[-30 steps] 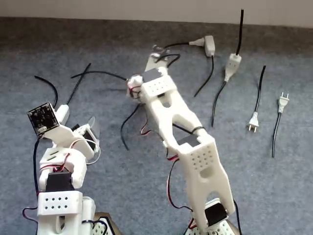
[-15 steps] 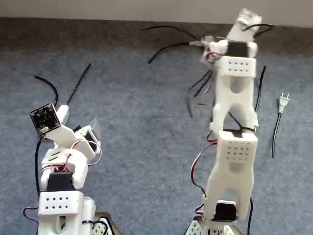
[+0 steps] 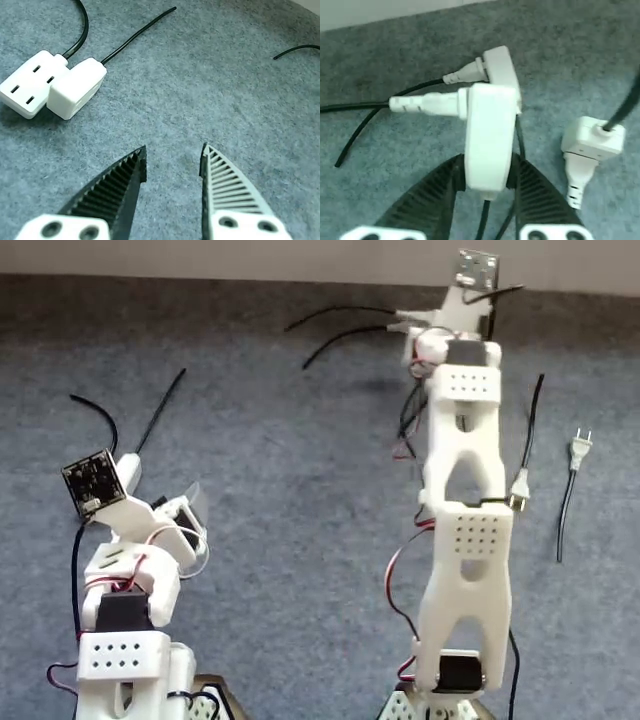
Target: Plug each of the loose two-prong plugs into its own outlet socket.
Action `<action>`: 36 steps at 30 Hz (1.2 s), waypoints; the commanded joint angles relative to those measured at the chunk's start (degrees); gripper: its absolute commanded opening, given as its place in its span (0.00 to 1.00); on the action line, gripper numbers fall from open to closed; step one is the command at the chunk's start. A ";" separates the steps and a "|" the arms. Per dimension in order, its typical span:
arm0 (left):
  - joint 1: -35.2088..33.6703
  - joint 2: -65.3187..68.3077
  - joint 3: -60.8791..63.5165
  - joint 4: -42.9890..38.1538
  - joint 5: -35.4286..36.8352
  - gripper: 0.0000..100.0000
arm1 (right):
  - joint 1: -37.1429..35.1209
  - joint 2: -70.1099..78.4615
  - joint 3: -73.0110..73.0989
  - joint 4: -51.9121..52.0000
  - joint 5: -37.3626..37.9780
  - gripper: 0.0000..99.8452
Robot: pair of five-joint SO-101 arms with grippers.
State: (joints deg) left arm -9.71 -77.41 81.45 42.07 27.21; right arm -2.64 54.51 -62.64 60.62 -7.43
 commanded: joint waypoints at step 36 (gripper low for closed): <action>1.01 -0.57 3.30 -7.12 -0.35 0.19 | -16.40 5.05 -38.02 40.57 -9.58 0.23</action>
State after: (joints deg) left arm -9.71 -77.41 84.62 37.67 27.21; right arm -16.79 64.26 -94.55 98.86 -16.22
